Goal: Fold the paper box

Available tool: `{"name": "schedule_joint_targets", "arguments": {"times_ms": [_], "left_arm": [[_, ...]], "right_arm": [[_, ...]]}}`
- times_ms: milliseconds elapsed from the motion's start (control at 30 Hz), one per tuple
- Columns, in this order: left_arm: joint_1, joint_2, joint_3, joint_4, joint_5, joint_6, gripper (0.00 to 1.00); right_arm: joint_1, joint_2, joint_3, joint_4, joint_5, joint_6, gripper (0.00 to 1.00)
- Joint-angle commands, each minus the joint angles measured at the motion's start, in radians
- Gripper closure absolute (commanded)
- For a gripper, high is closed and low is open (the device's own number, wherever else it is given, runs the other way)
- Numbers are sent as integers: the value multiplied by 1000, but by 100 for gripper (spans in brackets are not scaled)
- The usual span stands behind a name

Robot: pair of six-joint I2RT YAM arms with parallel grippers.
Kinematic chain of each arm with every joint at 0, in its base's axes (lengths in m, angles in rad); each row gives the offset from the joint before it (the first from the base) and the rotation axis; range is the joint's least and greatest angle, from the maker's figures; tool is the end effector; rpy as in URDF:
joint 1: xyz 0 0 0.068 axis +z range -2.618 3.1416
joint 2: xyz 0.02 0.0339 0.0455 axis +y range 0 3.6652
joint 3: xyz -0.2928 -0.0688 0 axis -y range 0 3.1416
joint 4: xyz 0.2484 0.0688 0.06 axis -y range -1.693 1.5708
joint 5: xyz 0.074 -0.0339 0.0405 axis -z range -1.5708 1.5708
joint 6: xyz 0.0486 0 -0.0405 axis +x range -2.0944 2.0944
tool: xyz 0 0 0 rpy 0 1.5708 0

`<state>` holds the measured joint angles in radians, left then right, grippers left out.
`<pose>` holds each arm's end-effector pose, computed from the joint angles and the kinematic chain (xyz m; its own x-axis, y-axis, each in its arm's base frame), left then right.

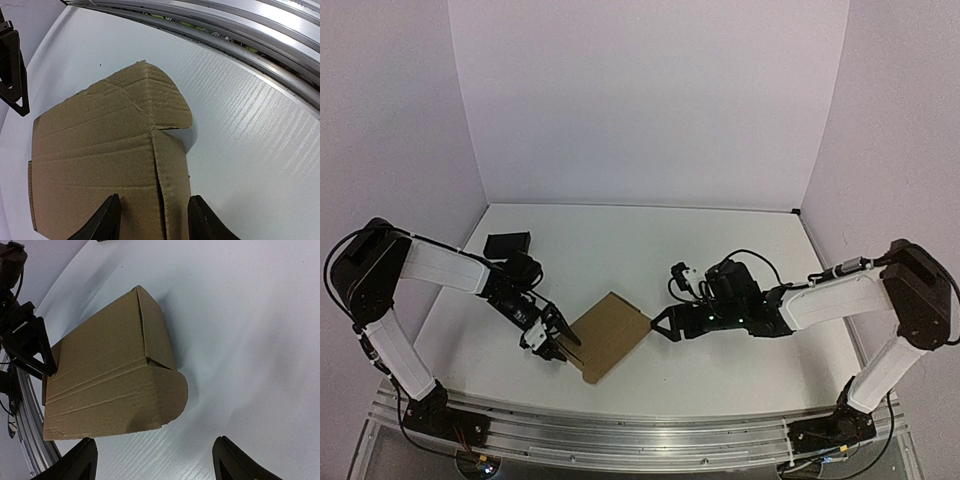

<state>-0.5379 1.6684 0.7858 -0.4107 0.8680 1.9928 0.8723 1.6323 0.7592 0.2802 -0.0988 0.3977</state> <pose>0.2228 -0.1761 0.1498 0.8042 0.2069 -0.5573 0.5443 -0.6330 0.5505 0.2182 0.2673 0.1856 -0.6468 -0.1709 -0.7432 -0.6119 0.6980 0.3720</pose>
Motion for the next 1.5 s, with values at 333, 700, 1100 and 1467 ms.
{"name": "schedule_joint_targets", "arguments": {"times_ms": [333,700,1100,1467], "left_arm": [[12,17,14,45,-3,477,51],[11,7,91,-175,-65,478,26],[1,-94,107,-267,-98,251,17],[-205,-187,-65,222,-20,-348,25]], "right_arm": [[-34,143,165,-10,-128,96,18],[-47,45,122,-84,-41,96,13],[-110,103,194,-118,-159,37,30],[-110,291,316,-121,-327,109,49]]}}
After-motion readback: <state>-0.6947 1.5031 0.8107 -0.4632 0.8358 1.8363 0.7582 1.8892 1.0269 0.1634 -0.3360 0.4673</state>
